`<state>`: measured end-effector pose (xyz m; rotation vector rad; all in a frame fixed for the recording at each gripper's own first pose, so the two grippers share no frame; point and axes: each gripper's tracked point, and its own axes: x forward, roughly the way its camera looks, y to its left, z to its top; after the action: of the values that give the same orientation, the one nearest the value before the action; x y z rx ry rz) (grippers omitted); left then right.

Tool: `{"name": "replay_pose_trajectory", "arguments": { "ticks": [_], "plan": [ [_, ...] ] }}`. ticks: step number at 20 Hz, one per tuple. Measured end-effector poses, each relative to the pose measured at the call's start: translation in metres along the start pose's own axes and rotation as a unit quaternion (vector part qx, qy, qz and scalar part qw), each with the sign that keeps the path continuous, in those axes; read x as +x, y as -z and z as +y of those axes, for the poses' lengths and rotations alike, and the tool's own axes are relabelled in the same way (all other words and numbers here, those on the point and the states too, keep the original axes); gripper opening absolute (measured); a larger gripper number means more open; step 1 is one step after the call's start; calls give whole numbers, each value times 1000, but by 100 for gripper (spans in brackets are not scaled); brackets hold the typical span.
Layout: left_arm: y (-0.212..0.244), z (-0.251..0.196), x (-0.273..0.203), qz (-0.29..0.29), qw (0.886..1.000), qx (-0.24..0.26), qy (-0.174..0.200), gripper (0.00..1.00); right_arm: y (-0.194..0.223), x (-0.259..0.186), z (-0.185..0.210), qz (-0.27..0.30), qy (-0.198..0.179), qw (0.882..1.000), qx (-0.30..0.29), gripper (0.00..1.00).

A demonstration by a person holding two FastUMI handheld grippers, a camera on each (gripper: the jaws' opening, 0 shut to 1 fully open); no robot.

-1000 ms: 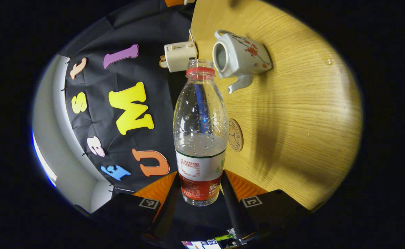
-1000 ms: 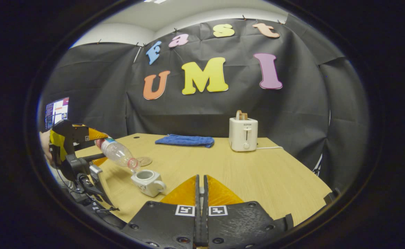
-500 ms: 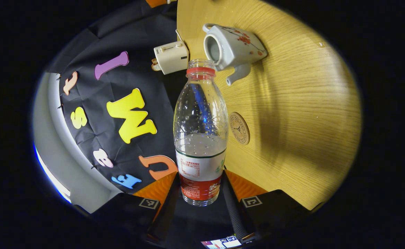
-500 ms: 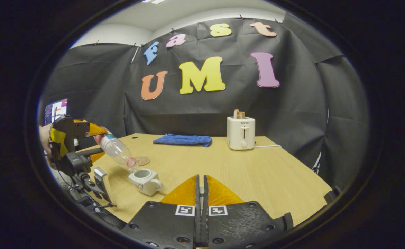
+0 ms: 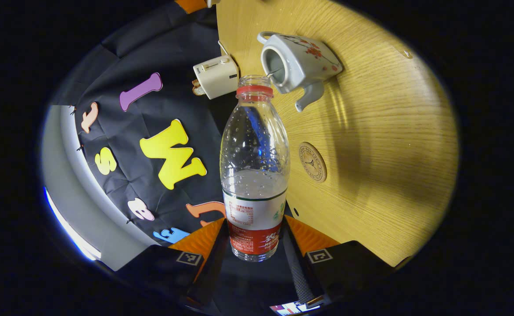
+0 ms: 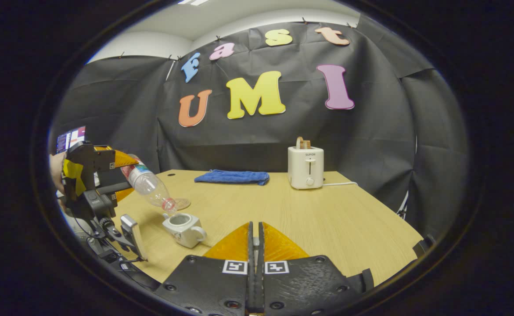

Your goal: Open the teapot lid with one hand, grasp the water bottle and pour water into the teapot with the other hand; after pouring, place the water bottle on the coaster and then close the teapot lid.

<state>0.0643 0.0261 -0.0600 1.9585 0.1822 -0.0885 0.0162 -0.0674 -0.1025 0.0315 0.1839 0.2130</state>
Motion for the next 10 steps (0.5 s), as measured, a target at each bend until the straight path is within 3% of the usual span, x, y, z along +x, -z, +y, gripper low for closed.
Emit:
{"name": "replay_pose_trajectory", "arguments": {
  "ticks": [10],
  "plan": [
    [1, 19, -3, 5, 999, 36, -19, 72, 0, -5, -2, -3, -1, 1000, 4, 0]
  ]
}}
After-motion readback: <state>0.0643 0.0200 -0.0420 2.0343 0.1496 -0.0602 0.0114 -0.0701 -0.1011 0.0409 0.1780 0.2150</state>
